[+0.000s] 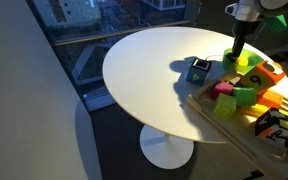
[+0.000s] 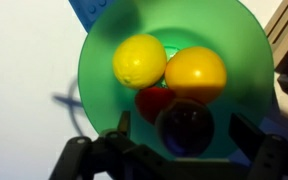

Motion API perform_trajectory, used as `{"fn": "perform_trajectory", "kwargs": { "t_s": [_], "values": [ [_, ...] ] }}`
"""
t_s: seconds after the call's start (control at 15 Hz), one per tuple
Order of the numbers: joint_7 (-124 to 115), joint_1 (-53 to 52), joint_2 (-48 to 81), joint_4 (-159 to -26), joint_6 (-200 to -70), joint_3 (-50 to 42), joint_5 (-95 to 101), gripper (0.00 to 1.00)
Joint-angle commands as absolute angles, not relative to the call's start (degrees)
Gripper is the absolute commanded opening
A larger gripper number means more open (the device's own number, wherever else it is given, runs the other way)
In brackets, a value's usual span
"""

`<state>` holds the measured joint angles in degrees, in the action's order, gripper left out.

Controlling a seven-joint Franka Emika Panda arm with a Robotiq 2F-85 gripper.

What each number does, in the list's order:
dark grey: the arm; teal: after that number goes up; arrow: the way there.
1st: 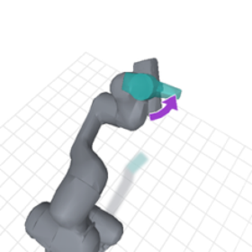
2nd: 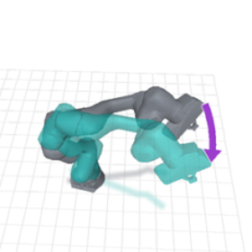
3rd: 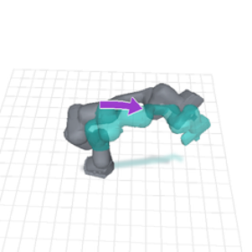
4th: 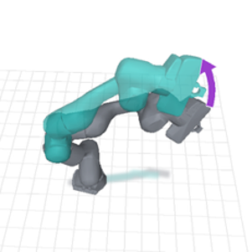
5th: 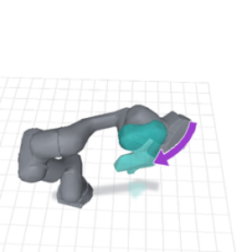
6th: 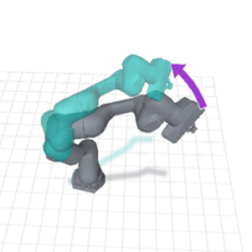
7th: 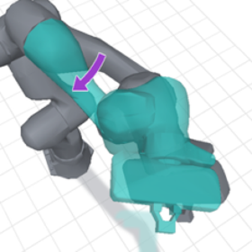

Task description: Put the purple and orange plush toy on the table

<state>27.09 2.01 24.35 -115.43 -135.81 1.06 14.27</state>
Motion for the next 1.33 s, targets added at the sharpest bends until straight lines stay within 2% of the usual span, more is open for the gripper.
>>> {"fn": "perform_trajectory", "kwargs": {
  "t_s": [0.0, 0.33, 0.4, 1.27],
  "values": [
    [28.45, 2.30, 24.89, -114.71, -136.48, 1.20, 15.97, 0.75],
    [27.89, 2.77, 24.52, -114.12, -135.58, 1.06, 15.06, 0.33],
    [27.78, 2.92, 24.38, -113.98, -135.24, 1.06, 14.76, 0.30],
    [26.58, 4.99, 18.70, -113.45, -128.63, 0.28, 11.40, 0.30]
  ]
}}
